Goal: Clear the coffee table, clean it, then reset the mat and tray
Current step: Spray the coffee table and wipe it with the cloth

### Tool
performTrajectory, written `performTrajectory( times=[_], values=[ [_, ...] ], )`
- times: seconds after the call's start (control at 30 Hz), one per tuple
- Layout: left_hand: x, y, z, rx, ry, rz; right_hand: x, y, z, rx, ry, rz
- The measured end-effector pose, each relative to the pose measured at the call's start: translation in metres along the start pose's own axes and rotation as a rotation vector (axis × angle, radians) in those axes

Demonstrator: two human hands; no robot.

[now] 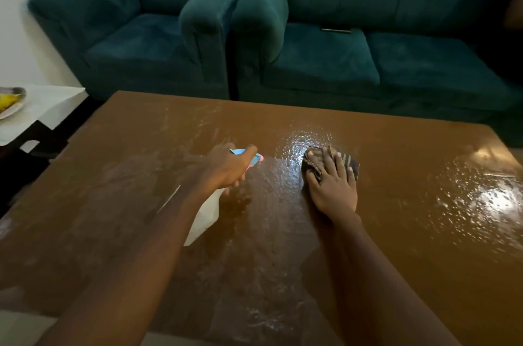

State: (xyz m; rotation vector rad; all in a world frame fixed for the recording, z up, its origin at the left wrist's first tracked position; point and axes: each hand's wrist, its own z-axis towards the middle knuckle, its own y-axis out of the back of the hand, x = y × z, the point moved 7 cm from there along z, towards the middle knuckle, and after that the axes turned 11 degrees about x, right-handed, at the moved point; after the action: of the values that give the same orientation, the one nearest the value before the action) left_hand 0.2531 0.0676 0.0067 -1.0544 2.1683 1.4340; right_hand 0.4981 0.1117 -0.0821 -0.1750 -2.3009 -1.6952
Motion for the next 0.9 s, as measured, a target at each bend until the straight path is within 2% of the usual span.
performTrajectory(
  times=[0.2, 0.37, 0.5, 0.57, 0.7, 0.8, 0.9],
  values=[
    [0.027, 0.031, -0.011, -0.08, -0.046, -0.129, 0.03, -0.006, 0.02, 0.044, -0.067, -0.038],
    [0.039, 0.048, -0.022, -0.124, -0.077, -0.238, 0.126, -0.035, 0.01, 0.081, 0.231, -0.162],
    [0.038, 0.052, -0.027, -0.122, -0.116, -0.24, 0.116, -0.049, -0.055, 0.048, 0.395, -0.202],
    [0.038, 0.05, -0.029, -0.097, -0.118, -0.262, 0.08, -0.045, -0.071, 0.027, 0.35, -0.195],
    [0.042, 0.049, -0.031, -0.129, -0.163, -0.264, 0.025, -0.018, -0.045, 0.008, 0.113, -0.169],
    [0.044, 0.052, -0.033, -0.139, -0.174, -0.281, 0.042, -0.012, -0.008, -0.004, 0.023, -0.167],
    [0.046, 0.055, -0.033, -0.15, -0.164, -0.274, 0.095, -0.024, 0.005, 0.035, 0.152, -0.19]
  ],
)
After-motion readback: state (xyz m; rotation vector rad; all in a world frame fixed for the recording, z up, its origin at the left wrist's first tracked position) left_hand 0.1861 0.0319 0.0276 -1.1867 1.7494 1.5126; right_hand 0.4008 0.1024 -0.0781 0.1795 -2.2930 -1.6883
